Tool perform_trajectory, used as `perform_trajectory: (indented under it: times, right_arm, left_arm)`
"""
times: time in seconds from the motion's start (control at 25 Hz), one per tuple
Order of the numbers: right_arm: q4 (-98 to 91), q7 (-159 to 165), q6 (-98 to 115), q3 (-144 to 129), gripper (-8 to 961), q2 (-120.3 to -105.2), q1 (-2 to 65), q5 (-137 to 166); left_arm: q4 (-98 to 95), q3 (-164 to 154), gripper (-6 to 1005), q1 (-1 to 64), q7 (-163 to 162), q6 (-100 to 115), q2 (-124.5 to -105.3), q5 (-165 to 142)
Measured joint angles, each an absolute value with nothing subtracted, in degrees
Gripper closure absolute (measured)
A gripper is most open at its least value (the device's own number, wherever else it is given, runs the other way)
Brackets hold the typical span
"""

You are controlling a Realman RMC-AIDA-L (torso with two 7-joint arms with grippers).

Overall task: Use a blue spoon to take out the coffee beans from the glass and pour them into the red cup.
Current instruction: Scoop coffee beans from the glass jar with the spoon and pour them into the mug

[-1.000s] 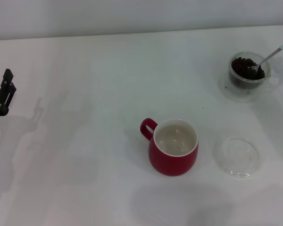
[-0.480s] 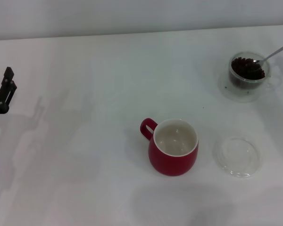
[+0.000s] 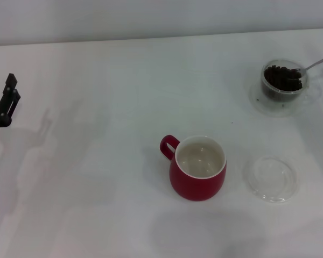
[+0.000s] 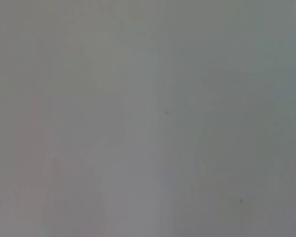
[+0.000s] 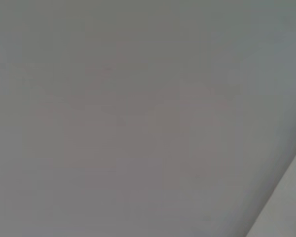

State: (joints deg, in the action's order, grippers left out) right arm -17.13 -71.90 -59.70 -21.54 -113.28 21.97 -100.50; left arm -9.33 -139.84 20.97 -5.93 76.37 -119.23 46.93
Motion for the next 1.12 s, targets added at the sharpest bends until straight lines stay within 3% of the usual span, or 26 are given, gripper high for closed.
perform_trajectory:
  times: [1.12]
  right_arm:
    - [-16.70,-58.70,-72.13,-22.20,807,-114.28,18.19,-99.96]
  left_arm:
    - [-9.62,-140.38,317,20.19,-4.73,76.45,-119.50,46.58]
